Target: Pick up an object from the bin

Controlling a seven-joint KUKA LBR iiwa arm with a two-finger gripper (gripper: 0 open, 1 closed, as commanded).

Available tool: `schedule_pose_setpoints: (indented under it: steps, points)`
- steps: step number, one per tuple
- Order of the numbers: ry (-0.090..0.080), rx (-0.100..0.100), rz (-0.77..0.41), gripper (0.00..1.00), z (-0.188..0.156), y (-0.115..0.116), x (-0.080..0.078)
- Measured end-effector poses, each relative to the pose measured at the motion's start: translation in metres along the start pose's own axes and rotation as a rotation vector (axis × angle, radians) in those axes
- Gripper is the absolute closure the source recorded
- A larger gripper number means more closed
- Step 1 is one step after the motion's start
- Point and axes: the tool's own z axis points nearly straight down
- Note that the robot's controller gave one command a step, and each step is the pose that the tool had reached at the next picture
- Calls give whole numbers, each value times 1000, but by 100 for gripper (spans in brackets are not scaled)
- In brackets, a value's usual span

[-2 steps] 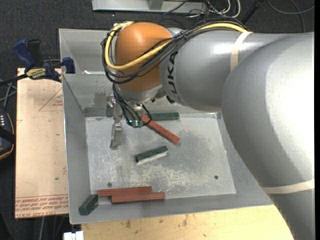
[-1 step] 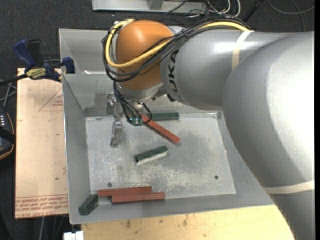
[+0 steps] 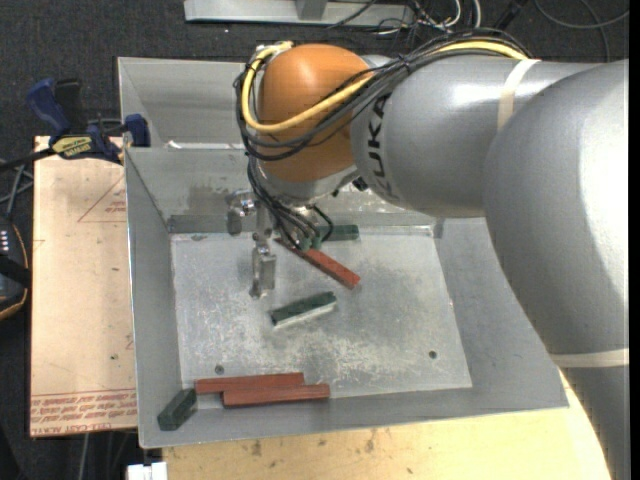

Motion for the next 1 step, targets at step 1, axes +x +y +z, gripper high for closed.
schedule_pose_setpoints:
  steps: [1]
  points:
    - [-3, 6, -217, 0, 32, -31, 1]
